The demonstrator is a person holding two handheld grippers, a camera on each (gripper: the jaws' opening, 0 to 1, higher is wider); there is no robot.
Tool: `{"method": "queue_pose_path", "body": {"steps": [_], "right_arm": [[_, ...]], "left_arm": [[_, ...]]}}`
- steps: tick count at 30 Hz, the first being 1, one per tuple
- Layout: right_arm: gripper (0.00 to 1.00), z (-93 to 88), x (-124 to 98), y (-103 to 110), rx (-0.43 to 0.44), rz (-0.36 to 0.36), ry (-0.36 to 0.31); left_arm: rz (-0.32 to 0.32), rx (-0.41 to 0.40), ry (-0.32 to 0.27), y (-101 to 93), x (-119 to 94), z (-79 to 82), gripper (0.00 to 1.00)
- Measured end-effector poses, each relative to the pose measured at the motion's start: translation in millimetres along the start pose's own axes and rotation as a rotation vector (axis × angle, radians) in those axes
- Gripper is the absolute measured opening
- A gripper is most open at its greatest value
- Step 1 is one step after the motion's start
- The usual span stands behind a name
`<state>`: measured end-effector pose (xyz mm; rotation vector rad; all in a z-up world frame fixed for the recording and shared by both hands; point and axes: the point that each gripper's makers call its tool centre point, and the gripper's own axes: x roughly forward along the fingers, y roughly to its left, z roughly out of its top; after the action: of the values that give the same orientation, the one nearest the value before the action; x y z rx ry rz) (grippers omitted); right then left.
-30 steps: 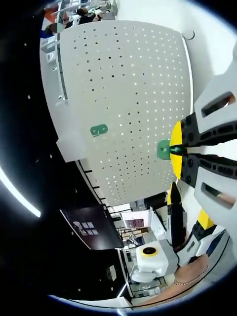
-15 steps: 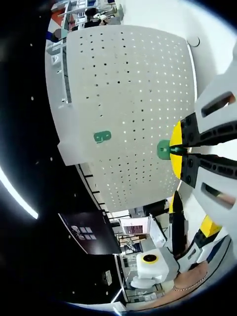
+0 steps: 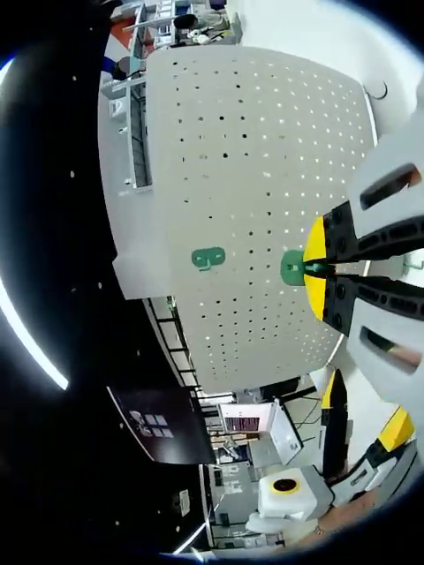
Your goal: Insert the hook assembly into the mounting plate slot until the hook locks in place.
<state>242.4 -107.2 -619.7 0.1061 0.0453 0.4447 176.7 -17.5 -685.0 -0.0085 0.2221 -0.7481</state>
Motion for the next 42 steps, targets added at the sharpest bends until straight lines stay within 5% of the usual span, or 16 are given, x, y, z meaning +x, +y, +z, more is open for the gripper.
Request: {"method": "queue_pose_path", "body": {"steps": [42], "right_arm": [[0.01,63.9,50.1,-37.0,-0.131,-0.088,-0.134]], "left_arm": [[0.060,-0.021,0.012,21.3,-21.8,-15.1,0.76]]}}
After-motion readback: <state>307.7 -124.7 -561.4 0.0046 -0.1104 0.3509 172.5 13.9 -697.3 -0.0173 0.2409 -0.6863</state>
